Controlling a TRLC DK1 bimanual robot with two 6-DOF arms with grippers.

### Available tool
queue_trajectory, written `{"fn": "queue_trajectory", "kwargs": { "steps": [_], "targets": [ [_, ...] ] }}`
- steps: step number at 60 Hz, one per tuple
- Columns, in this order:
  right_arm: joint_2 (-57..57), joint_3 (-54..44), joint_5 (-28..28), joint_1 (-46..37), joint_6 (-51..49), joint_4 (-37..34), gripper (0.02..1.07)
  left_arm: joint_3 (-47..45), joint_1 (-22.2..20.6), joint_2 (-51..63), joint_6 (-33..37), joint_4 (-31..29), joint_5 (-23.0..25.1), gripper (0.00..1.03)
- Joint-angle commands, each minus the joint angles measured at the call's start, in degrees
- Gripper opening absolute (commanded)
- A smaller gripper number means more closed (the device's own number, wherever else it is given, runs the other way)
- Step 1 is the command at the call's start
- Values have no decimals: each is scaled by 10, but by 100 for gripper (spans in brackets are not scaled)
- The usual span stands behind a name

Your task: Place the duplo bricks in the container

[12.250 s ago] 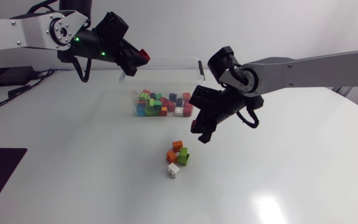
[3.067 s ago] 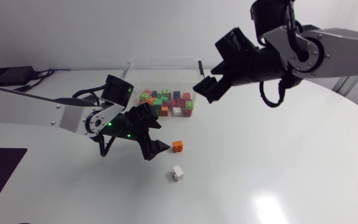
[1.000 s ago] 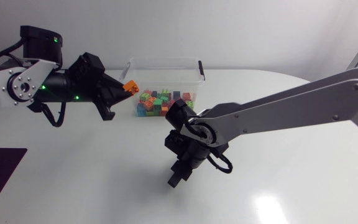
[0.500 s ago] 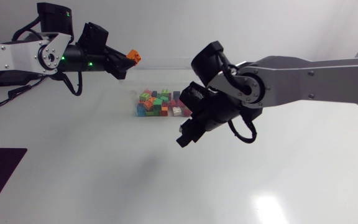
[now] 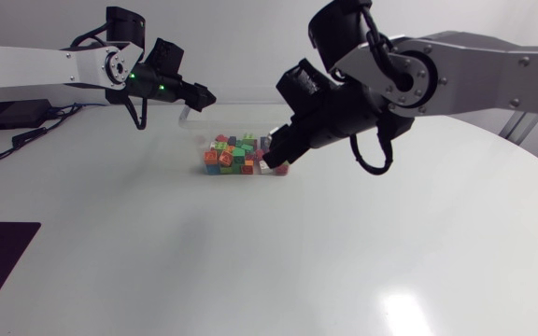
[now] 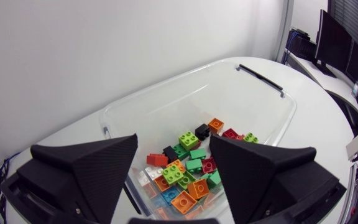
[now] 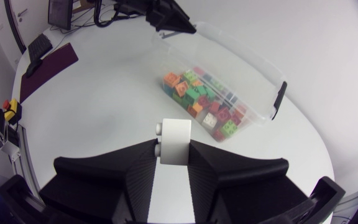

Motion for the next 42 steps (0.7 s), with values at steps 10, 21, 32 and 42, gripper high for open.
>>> {"fn": "queue_trajectory", "kwargs": {
  "steps": [10,21,32,42],
  "targets": [
    [49,91,-5,-24,-15,40,30,-15,6,-91,-10,-59,-1,99],
    [107,166,-8,-46,-20,50,30,-75,13,-180,-3,-91,0,99],
    [149,213,-16,-64,-21,77,30,-145,11,-255,11,-91,0,99],
    [192,257,-19,-69,-18,96,30,-195,7,-316,20,-97,0,99]
  ]
}}
